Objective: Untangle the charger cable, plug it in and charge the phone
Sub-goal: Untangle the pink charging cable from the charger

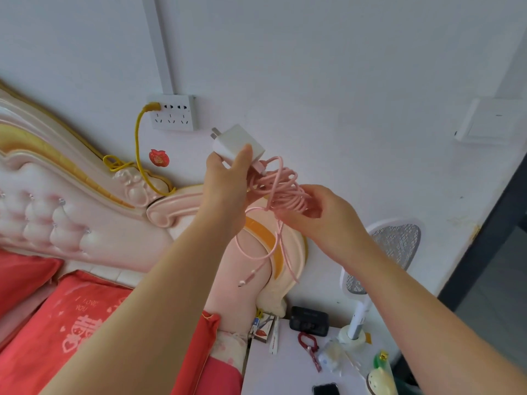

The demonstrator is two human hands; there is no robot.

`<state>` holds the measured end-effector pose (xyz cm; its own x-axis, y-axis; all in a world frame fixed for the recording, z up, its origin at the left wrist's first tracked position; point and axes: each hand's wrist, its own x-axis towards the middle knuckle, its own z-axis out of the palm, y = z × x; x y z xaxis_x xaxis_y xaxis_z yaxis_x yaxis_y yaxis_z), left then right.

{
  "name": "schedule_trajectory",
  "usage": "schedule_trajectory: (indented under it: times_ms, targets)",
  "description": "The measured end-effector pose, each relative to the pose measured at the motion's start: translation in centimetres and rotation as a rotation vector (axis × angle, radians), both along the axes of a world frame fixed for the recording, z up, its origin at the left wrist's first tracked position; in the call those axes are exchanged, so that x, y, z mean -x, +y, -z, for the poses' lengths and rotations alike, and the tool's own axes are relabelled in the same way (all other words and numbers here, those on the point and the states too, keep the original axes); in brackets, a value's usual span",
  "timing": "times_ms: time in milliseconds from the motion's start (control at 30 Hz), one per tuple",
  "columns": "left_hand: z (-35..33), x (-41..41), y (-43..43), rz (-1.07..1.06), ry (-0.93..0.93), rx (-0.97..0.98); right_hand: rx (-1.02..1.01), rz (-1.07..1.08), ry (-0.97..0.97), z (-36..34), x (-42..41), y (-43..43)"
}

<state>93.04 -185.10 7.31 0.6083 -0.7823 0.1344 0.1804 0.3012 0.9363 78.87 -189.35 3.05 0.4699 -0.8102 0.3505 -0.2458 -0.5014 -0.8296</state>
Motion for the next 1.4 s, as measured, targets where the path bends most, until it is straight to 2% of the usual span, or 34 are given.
schedule_trajectory:
  times_ms: [100,267,333,500,700,800,900,1033,1133,1200,1300,1400]
  targets:
    - [0.1,0.0,-0.1,-0.007,-0.035,-0.006,-0.036,0.013,0.003,0.1,0.4,-0.4]
    - [0.5,-0.7,-0.1,-0.028,0.005,-0.015,-0.329,-0.182,-0.169,0.1,2.1,-1.3]
    - [0.6,-1.3,-0.2,-0.051,0.021,-0.008,-0.384,-0.202,-0.133,0.3,2.9,-1.7]
    - [0.5,-3.7,-0.2,-0.154,0.022,0.014,-0.435,-0.082,-0.040,1.5,5.9,-2.9]
    - [0.5,-4.8,0.1,-0.145,0.066,0.085,-0.432,-0.030,0.299,3.6,8.6,-4.1]
    - [0.6,-4.4,-0.1,-0.127,0.051,0.094,-0.458,0.050,0.377,4.4,9.0,-4.2]
    - [0.5,-3.5,-0.4,-0.111,0.095,0.140,-0.506,0.010,0.410,5.2,8.5,-4.3]
    - [0.2,-2.1,-0.8,-0.065,0.069,0.149,-0.452,0.030,0.441,6.0,7.2,-4.6]
    - [0.1,-1.0,-1.1,-0.043,0.039,0.132,-0.312,0.212,0.292,5.8,6.1,-5.1]
    - [0.2,-0.5,-1.3,-0.038,0.011,0.121,-0.171,0.242,0.138,4.6,5.0,-4.8]
    - [0.4,0.1,-1.6,-0.041,-0.020,0.103,-0.032,0.091,-0.014,2.2,2.9,-3.3]
    - [0.5,0.6,-1.9,-0.059,-0.065,0.078,-0.068,-0.037,-0.054,0.7,0.4,-1.9]
